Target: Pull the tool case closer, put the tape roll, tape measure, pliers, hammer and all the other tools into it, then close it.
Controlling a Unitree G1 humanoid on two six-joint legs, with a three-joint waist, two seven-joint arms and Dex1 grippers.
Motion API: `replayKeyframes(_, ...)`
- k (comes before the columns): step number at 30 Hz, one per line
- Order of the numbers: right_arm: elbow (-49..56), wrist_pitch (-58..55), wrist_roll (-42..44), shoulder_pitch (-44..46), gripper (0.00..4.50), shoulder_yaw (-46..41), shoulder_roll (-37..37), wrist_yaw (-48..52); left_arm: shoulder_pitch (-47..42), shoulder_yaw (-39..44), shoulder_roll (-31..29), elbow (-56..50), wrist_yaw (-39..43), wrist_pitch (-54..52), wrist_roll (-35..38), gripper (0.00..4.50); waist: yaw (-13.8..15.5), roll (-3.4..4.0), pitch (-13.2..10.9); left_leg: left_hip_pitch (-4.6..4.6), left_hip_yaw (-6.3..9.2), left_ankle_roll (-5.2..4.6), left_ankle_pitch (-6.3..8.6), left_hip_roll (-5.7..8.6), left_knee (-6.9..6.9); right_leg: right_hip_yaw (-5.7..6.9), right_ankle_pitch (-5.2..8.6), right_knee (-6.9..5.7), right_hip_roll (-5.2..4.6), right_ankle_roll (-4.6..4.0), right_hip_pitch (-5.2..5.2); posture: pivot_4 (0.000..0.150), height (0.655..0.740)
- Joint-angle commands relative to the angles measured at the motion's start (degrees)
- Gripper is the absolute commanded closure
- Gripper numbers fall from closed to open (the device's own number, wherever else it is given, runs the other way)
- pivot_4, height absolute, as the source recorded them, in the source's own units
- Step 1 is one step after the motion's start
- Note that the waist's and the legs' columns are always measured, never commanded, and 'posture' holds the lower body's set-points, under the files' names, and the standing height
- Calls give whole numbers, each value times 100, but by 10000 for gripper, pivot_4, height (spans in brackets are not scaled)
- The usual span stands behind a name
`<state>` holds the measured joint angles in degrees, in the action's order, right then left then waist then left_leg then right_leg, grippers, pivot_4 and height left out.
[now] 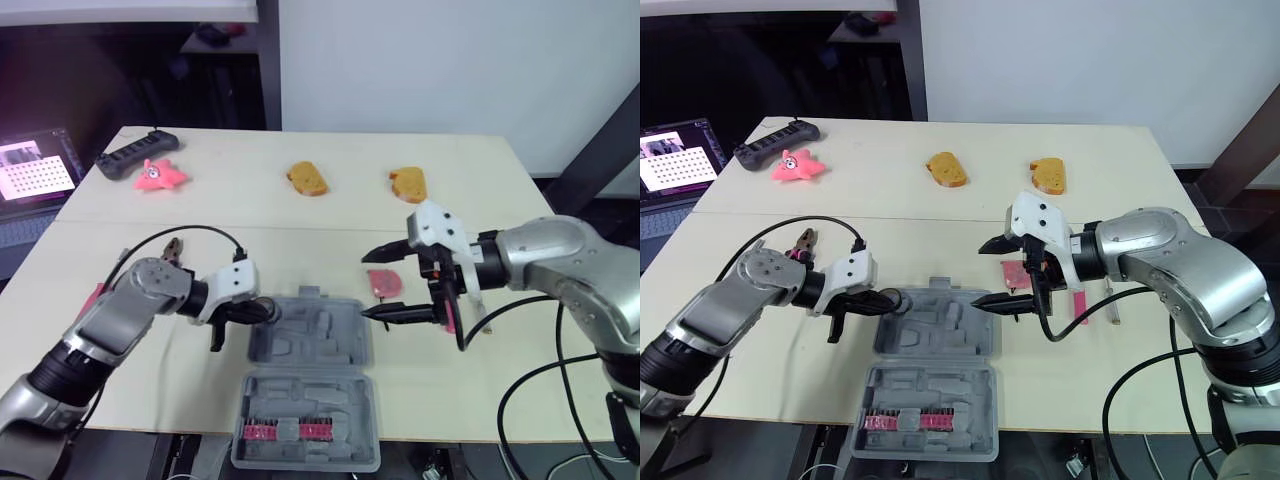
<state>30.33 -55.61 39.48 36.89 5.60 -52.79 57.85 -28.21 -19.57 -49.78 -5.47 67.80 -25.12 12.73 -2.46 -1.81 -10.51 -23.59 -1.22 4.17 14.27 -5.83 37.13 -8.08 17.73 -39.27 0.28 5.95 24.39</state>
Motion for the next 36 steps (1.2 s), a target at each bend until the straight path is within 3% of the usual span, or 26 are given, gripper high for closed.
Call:
replayKeyframes(1,221,-56,182,25,0,-313,58,-186,-109,180,158,260,201,619,-49,44622,5,0,0,0,0,0,0,0,0,0,0,0,0,0,0,1500,7150)
replayKeyframes(14,366,-57,311,-101,0,-414,34,-530,-354,-20,687,1398,458,1555,-720,44622,7,0,0,-1,0,-1,0,0,2,0,-1,-2,0,2,0,1500,7150)
replayKeyframes(36,189,-188,358,7,0,-345,-30,-525,-423,-92,1159,2063,771,1677,-1142,44622,6,1,1,-2,0,-1,0,0,3,0,-2,-6,0,4,0,1500,7150)
